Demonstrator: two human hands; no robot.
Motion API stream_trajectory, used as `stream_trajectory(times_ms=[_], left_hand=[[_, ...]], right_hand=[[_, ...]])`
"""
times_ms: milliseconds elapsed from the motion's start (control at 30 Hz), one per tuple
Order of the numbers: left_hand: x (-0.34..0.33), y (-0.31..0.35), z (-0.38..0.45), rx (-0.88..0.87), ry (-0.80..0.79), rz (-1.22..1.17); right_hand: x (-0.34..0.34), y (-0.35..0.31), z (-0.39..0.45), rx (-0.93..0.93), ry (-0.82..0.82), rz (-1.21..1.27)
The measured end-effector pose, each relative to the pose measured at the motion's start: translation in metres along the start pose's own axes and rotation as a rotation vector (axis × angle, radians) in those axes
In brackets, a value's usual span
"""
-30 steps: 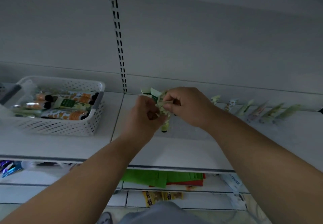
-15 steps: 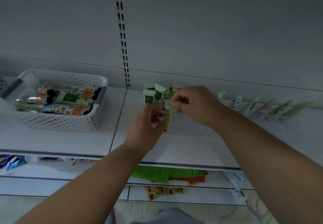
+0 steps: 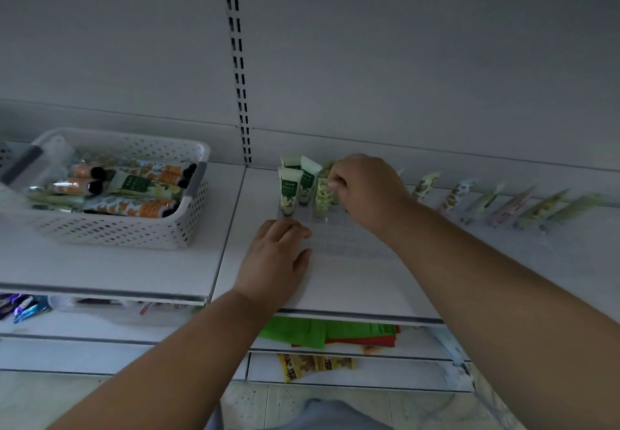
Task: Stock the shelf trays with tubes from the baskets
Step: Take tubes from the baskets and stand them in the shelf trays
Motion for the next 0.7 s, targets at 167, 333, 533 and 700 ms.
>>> stream_trajectory(times_ms=[167,333,533,700], left_hand=[[0.001,0.0,0.002,0.01,-0.034,0.002],[0.017,0.002,-0.001,0.023,-0.065,-0.063],[0.085,-0.021,-0.036,0.179,-0.011,0.021],[0.17,-0.079,-0.093,0.352,0.077,0.163]], right_hand=[[-0.002,-0.008,0.0,-0.027,0.019,-0.122],[0.031,-0.024,-0.024,-0.006,0.211,-0.078],[0.048,-0.116,-0.042,0.242,0.211,0.164],[0.03,-0.228,-0.025,0.402,0.114,0.281]])
Point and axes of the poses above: each hand's wrist, its own z-axis towards the middle knuckle, its own x-axis out of the back of the hand, y = z × x, the point moved 6 cm from there along z, towards the middle knuckle, and after that the axes turned 3 degrees about z, right-handed, at the moved point
